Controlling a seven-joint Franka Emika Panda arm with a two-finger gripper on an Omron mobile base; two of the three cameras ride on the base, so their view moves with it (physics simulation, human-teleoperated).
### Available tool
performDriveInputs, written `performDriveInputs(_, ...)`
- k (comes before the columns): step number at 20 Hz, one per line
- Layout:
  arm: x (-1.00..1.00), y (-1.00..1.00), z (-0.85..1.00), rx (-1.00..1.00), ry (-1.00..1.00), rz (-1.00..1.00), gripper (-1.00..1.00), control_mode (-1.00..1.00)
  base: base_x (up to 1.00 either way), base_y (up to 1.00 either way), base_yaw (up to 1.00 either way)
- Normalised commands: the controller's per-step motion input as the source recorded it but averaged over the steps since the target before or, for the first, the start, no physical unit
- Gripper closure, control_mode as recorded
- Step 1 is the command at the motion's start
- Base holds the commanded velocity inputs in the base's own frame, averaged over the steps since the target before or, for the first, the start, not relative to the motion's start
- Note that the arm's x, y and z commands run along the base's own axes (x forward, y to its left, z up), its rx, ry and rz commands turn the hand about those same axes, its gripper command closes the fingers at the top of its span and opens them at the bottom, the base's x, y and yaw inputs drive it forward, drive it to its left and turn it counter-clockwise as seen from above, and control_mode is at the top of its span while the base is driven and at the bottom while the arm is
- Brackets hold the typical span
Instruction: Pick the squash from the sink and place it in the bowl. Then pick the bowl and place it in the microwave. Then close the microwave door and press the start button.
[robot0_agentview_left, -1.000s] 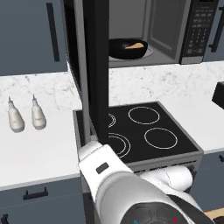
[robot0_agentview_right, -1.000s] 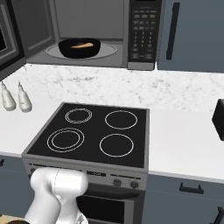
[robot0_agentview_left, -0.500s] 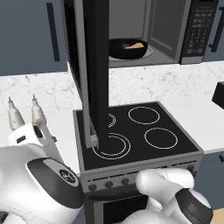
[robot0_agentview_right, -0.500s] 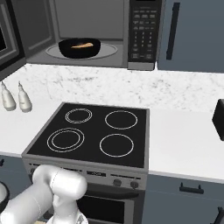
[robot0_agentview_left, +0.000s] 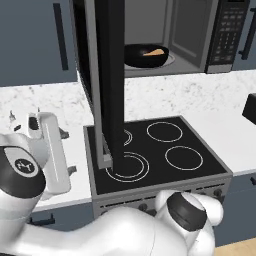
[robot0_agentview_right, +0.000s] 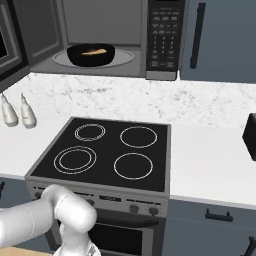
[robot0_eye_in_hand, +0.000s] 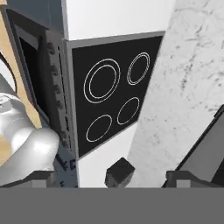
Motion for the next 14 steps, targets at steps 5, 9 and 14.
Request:
performDriveInputs(5,0.00,-1.00,0.00,0.00,-0.21,-0.08,-1.00,-1.00,0.00,0.00,0.00)
performDriveInputs(9,0.25,-1.00,0.00,0.00,-0.17,-0.07,-1.00,-1.00,0.00,0.00,0.00)
performDriveInputs(14,0.60,-1.00,0.06,0.00,-0.14,-0.05,-1.00,-1.00,0.00,0.00,0.00)
